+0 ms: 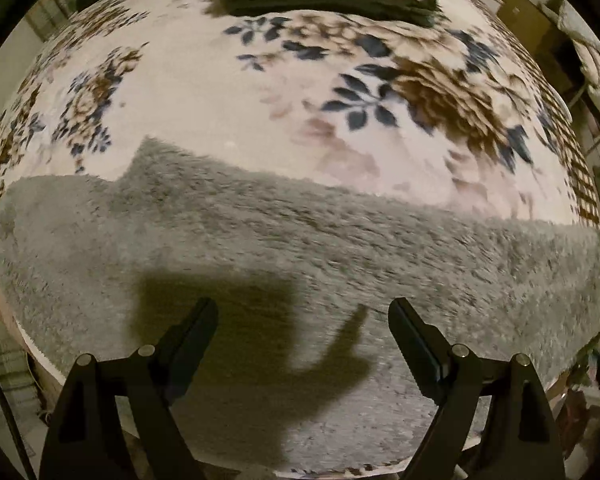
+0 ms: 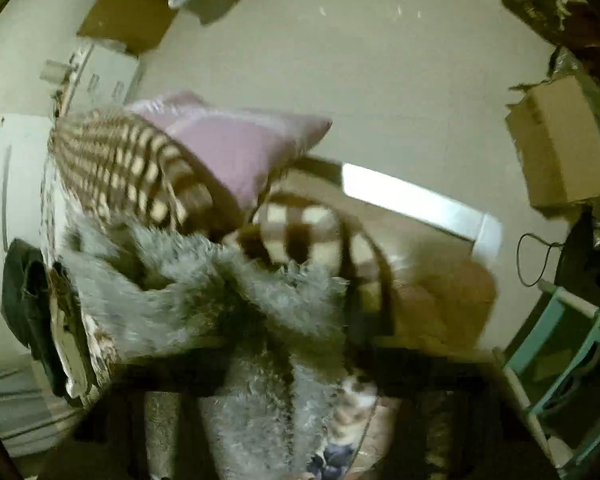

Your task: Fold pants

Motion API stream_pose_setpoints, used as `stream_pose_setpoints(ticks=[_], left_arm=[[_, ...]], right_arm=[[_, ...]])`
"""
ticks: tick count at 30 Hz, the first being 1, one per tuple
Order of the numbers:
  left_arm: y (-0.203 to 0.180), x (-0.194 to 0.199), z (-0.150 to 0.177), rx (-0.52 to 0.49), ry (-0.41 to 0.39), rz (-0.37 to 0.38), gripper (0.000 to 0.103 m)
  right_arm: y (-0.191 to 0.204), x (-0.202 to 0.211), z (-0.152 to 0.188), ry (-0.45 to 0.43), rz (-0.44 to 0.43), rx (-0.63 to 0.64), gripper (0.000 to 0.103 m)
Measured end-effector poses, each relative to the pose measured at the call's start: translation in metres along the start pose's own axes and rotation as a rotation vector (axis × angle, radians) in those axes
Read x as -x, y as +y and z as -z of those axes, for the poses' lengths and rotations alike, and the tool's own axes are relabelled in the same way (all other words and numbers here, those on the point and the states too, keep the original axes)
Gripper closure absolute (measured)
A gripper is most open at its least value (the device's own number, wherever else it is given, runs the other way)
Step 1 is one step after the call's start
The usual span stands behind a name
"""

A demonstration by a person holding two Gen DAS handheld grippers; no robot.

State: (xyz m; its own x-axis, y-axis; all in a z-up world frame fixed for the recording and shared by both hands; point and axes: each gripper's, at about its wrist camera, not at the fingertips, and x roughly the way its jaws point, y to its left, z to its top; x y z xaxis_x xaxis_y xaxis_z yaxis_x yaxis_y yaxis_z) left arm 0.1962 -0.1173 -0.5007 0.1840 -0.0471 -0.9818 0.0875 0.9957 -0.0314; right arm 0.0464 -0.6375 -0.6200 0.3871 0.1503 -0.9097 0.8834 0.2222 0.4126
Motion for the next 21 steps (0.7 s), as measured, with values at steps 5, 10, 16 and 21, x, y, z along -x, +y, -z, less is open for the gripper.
stream_pose_setpoints(ticks=[5,10,16,21], left_arm=[[-0.015,0.004,0.001,-0.039,-0.009,0.006,0.016],[-0.023,0.003,0.003,-0.044,0.004,0.021,0.016],[-0.032,0.005,0.009,-0.072,-0.003,0.029,0.016],[-0.034,0.002,0.014,-0.066,0.017,0.037,0.016]], right_arm=[[0.012,0.047,0.009,-0.183,0.12,0.09,0.094],[-0.019,0.036,0.0,-0.024,0.156,0.007,0.072],[0.012,0.081,0.013,-0.17,-0.066,0.063,0.035],[0.057,0.024,0.017,0.007,0.016,0.232,0.042]])
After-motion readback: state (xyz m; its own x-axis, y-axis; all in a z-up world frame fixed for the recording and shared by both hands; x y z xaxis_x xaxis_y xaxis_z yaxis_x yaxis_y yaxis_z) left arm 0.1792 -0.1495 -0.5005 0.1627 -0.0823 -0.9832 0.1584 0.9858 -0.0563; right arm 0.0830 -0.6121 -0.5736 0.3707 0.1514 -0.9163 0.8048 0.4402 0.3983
